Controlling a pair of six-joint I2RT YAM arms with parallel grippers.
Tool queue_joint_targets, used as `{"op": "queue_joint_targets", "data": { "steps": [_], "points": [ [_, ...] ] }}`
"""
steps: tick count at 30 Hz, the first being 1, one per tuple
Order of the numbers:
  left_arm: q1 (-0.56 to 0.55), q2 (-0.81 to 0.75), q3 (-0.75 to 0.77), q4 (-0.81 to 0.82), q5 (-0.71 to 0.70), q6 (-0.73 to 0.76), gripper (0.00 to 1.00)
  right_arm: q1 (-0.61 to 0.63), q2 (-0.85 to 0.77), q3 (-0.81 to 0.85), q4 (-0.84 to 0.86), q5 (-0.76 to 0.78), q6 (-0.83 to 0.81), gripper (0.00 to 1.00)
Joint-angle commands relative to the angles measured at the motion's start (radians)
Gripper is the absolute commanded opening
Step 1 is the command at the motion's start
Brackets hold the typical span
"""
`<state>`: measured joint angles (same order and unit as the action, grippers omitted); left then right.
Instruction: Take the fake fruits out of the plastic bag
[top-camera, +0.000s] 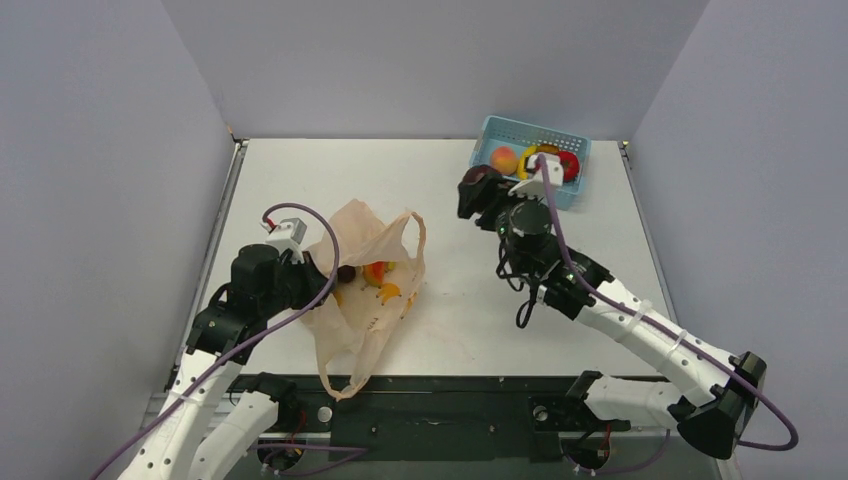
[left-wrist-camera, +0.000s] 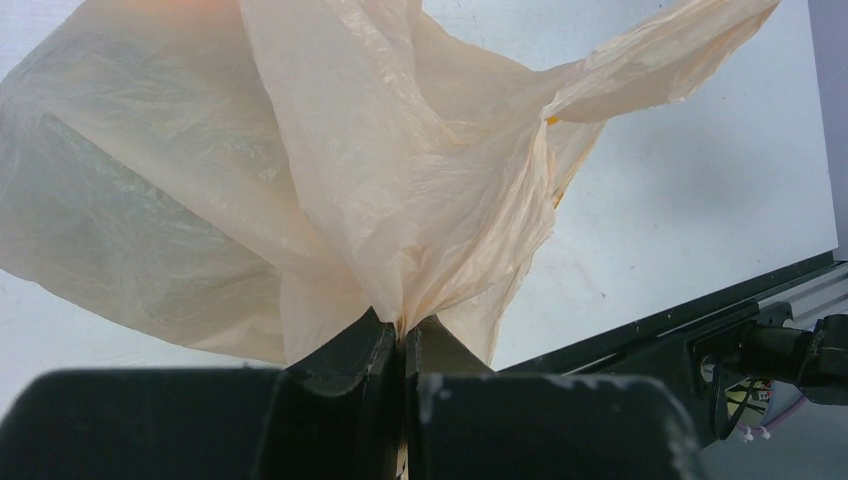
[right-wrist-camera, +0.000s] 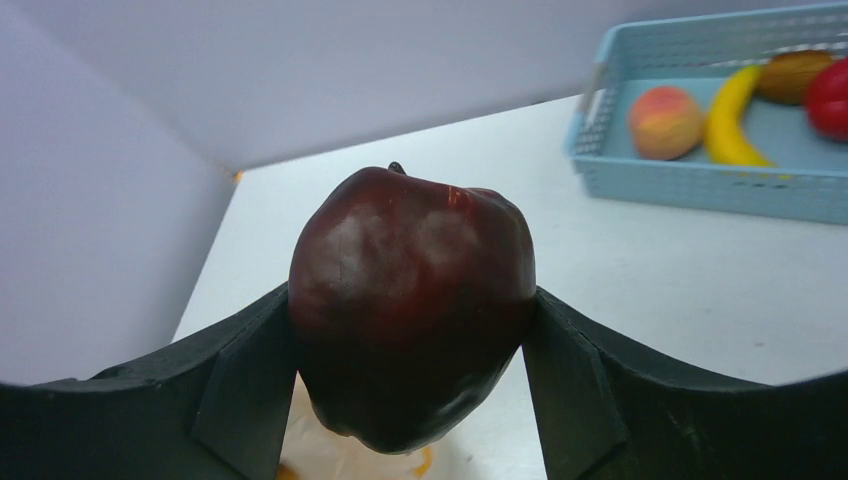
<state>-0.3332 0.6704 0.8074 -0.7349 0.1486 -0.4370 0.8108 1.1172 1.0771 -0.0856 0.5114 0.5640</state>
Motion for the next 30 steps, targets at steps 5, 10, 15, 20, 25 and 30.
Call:
{"op": "queue_joint_targets", "data": {
  "steps": [5, 10, 15, 20, 25, 30],
  "points": [
    [-0.005, -0.022, 0.005, 0.059, -0.018, -0.002, 0.00, -0.424, 0.175, 0.095, 0.032, -0.151, 0.110, 0.00],
    [0.004, -0.001, 0.007, 0.058, -0.002, 0.003, 0.00, -0.611, 0.461, 0.235, 0.094, -0.212, 0.091, 0.00],
    [-0.006, -0.039, 0.005, 0.058, -0.007, 0.002, 0.00, -0.670, 0.698, 0.510, -0.043, -0.212, 0.040, 0.00],
    [-0.031, -0.085, 0.002, 0.057, -0.026, -0.002, 0.00, -0.701, 0.893, 0.733, -0.147, -0.247, 0.040, 0.03],
    [-0.040, -0.112, 0.003, 0.053, -0.052, -0.007, 0.00, -0.707, 0.968, 0.776, -0.200, -0.261, 0.037, 0.11],
    [-0.041, -0.111, 0.002, 0.054, -0.061, -0.011, 0.00, -0.710, 1.002, 0.803, -0.232, -0.275, 0.010, 0.33]
  ]
}}
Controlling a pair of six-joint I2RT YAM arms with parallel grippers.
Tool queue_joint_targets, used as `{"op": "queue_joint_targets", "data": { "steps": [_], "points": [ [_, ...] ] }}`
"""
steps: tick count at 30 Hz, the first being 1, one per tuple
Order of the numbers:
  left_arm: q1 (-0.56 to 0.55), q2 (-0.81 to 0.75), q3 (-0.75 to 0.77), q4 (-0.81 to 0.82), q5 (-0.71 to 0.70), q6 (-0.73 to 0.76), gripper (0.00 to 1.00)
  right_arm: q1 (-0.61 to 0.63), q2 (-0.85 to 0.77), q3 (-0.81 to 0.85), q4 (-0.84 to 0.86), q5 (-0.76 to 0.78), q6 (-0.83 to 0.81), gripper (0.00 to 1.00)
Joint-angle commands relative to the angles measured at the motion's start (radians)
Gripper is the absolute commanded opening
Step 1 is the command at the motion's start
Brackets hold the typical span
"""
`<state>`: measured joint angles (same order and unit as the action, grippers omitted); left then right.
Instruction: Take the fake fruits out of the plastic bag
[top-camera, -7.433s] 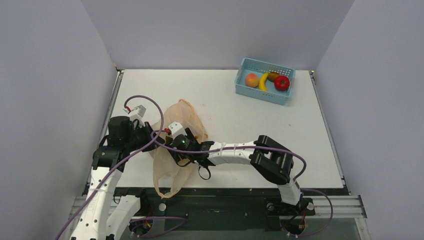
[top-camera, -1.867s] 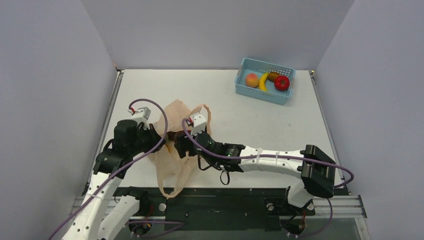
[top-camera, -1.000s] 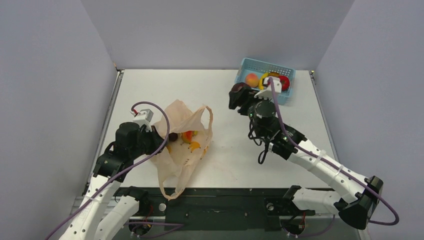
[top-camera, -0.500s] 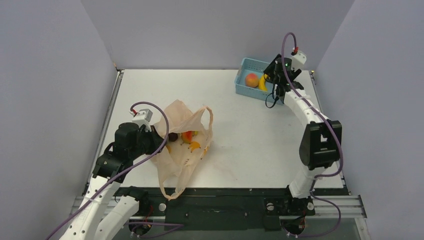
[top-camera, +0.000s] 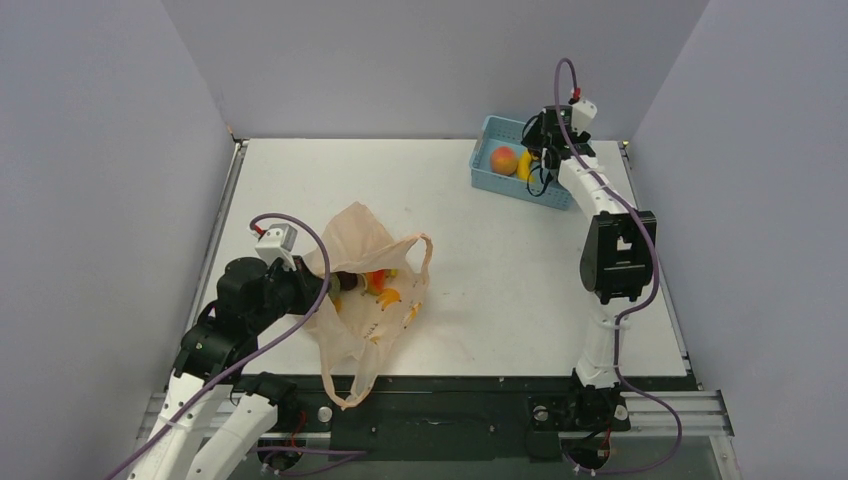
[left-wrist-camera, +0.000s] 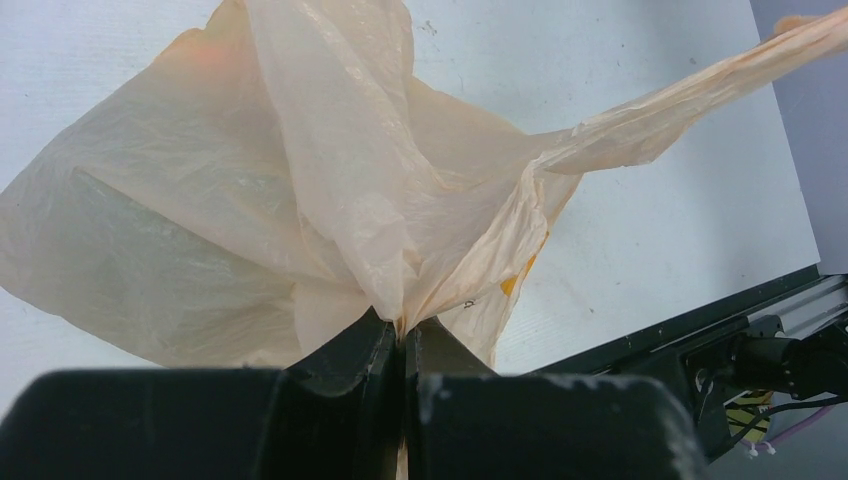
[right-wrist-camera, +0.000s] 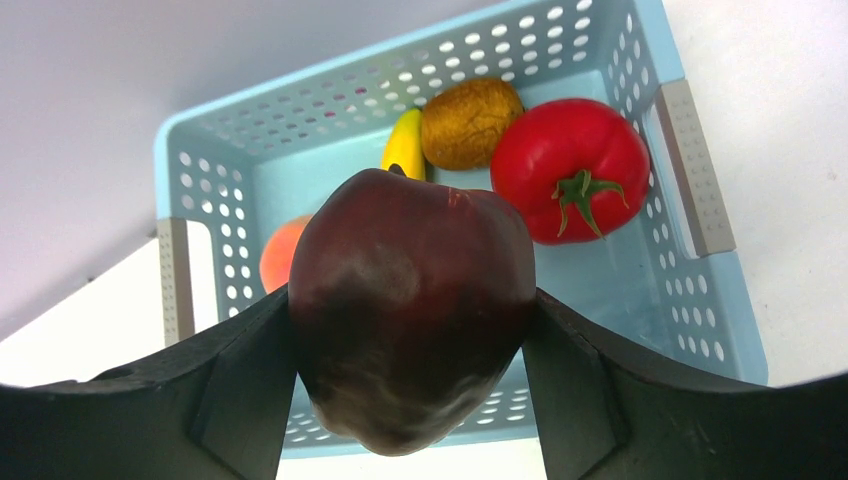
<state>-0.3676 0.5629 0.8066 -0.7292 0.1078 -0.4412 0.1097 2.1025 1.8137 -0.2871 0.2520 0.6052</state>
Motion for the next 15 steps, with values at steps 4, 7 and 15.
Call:
{"op": "queue_joint_targets", "data": {
  "steps": [4, 7, 15],
  "points": [
    [-0.007, 0.022, 0.004, 0.048, -0.015, -0.006, 0.00, -0.008, 0.076, 0.169, -0.122, -0.019, -0.055, 0.68],
    [-0.008, 0.044, 0.005, 0.044, -0.015, -0.007, 0.00, -0.007, 0.093, 0.204, -0.155, -0.015, -0.076, 0.82],
    [-0.013, 0.049, 0.003, 0.044, -0.022, -0.011, 0.00, 0.001, 0.020, 0.212, -0.185, 0.018, -0.126, 0.94]
  ]
}}
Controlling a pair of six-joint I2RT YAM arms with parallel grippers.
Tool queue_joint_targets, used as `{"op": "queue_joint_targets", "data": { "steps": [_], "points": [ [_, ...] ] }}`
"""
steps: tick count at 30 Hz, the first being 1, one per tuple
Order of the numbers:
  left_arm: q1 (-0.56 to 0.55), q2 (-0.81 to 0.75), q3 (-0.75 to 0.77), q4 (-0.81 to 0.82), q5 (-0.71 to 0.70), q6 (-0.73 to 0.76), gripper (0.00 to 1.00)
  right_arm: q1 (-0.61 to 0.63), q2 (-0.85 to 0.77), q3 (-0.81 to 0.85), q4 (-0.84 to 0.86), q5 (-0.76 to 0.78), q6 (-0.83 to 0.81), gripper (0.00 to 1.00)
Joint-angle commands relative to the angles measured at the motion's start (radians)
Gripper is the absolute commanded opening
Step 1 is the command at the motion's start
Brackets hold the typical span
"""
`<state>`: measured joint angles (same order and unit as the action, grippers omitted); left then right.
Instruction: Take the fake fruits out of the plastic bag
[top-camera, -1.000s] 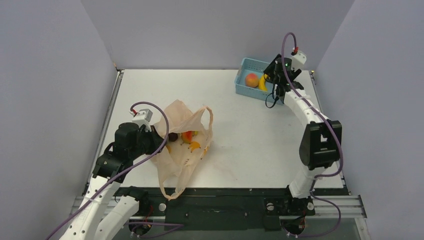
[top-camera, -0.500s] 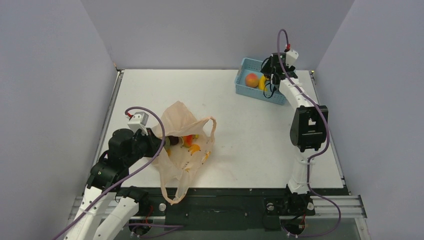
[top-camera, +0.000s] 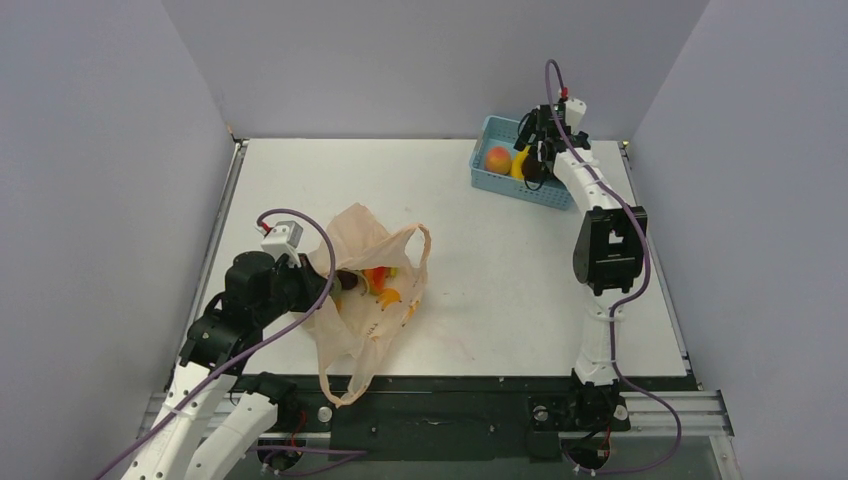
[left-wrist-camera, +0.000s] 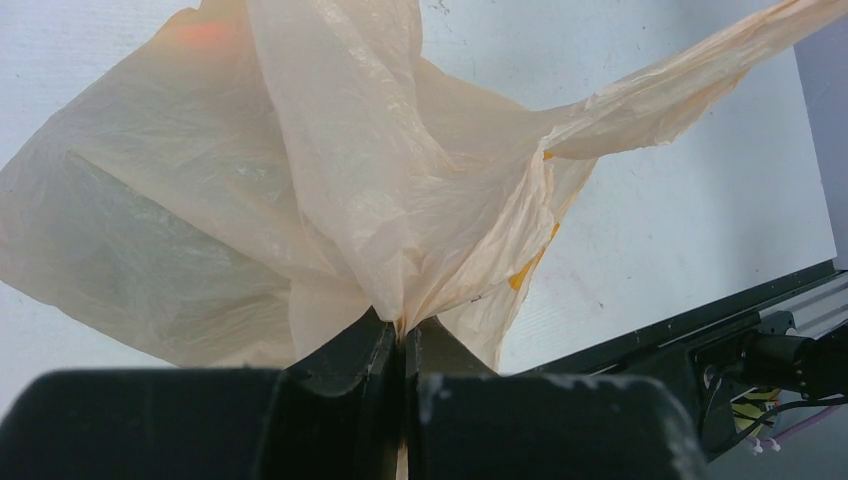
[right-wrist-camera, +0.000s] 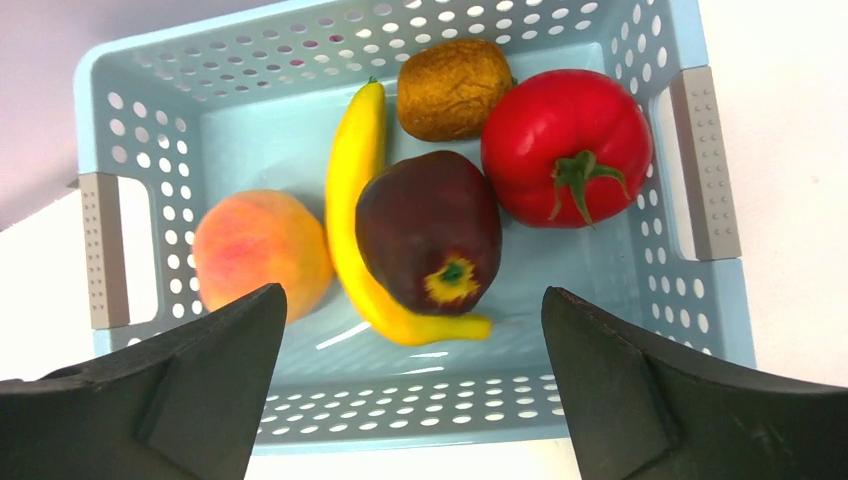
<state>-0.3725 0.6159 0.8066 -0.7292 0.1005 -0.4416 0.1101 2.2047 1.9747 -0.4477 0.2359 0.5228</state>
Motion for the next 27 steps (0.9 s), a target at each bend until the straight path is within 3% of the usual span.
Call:
{"op": "queue_joint_targets", "data": {
  "steps": [1, 4, 11, 14, 20, 27],
  "points": [
    [-0.008, -0.001, 0.003, 0.045, -0.015, -0.010, 0.00, 0.010, -0.089, 0.058, -0.047, 0.052, -0.055, 0.95],
    [-0.008, 0.008, 0.005, 0.043, -0.015, -0.011, 0.00, 0.038, -0.176, -0.009, -0.037, 0.073, -0.062, 0.95],
    [-0.010, 0.009, 0.005, 0.039, -0.031, -0.015, 0.00, 0.150, -0.560, -0.583, 0.231, 0.006, 0.039, 0.94],
    [-0.016, 0.010, 0.005, 0.040, -0.036, -0.017, 0.00, 0.203, -0.674, -0.753, 0.297, -0.040, 0.081, 0.91],
    [-0.032, 0.012, 0.005, 0.036, -0.046, -0.020, 0.00, 0.475, -0.911, -1.130, 0.379, -0.051, 0.124, 0.90],
    [-0.042, 0.013, 0.006, 0.034, -0.059, -0.024, 0.00, 0.779, -1.100, -1.412, 0.515, -0.039, 0.201, 0.81]
  ]
}}
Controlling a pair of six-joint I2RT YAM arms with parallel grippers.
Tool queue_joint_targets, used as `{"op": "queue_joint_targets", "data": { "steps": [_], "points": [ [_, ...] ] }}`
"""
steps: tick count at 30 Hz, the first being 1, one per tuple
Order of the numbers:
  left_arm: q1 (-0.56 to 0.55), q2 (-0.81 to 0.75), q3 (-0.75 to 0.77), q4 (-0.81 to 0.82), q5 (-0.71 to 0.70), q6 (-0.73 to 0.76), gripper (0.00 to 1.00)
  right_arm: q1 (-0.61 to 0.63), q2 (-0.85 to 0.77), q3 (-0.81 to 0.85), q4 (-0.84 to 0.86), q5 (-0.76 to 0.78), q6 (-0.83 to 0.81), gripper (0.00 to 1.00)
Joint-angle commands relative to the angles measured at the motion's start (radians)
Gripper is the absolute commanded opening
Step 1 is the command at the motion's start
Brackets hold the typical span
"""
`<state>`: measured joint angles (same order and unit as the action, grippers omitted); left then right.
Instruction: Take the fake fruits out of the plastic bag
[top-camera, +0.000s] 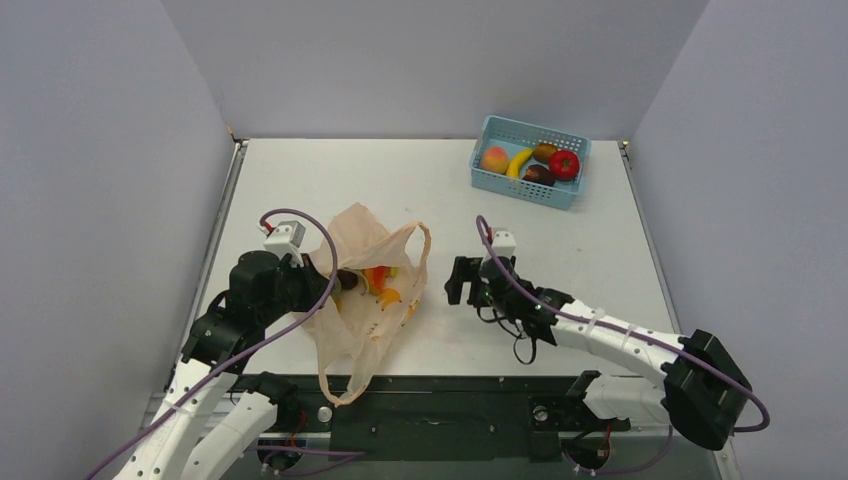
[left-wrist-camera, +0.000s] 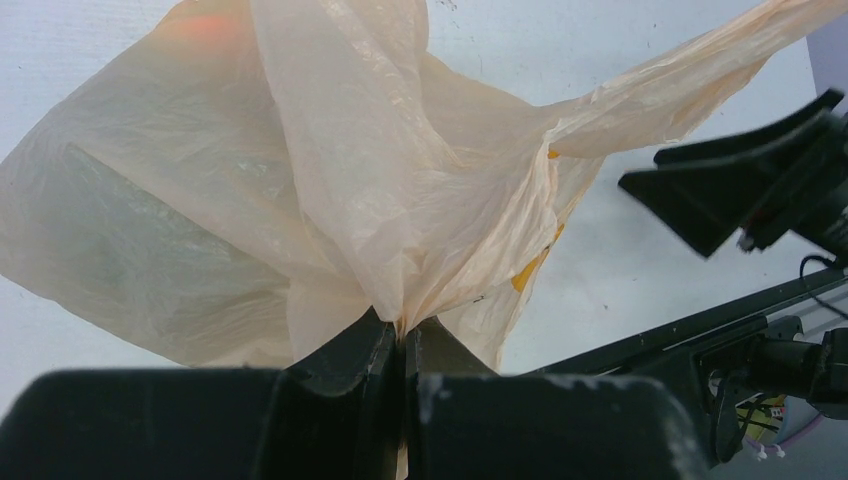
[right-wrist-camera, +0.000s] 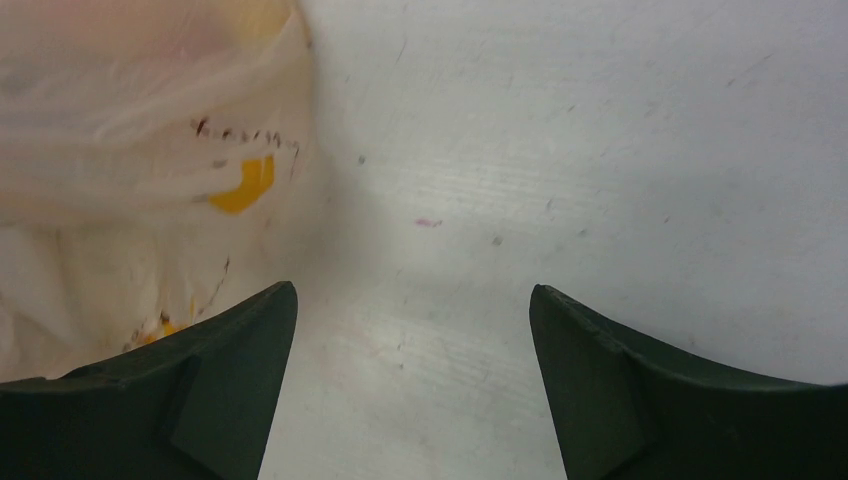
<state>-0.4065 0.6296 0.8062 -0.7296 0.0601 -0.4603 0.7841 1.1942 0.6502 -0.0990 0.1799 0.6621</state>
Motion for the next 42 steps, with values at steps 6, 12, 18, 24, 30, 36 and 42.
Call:
{"op": "queue_joint_targets", "data": {
  "steps": [6, 12, 18, 24, 30, 36, 42],
  "points": [
    [-0.009, 0.014, 0.007, 0.031, -0.027, -0.008, 0.00, 0.478, -0.082, -0.100, 0.307, 0.201, -0.026, 0.76],
    [-0.011, 0.022, 0.010, 0.025, -0.042, -0.014, 0.00, 0.507, 0.134, 0.210, 0.223, 0.243, -0.093, 0.63],
    [-0.013, 0.017, 0.011, 0.024, -0.049, -0.013, 0.00, 0.493, 0.307, 0.340, 0.271, 0.192, -0.142, 0.62],
    [-0.012, 0.006, 0.008, 0.027, -0.049, -0.013, 0.00, 0.483, 0.452, 0.397, 0.304, 0.210, -0.112, 0.46],
    [-0.014, 0.011, 0.008, 0.027, -0.042, -0.011, 0.00, 0.463, 0.548, 0.456, 0.276, 0.254, -0.039, 0.47],
    [-0.014, -0.009, 0.006, 0.032, -0.041, -0.012, 0.00, 0.446, 0.634, 0.503, 0.277, 0.297, -0.031, 0.45],
    [-0.014, -0.004, 0.007, 0.033, -0.030, -0.008, 0.00, 0.441, 0.694, 0.547, 0.278, 0.362, -0.029, 0.43]
  ]
}}
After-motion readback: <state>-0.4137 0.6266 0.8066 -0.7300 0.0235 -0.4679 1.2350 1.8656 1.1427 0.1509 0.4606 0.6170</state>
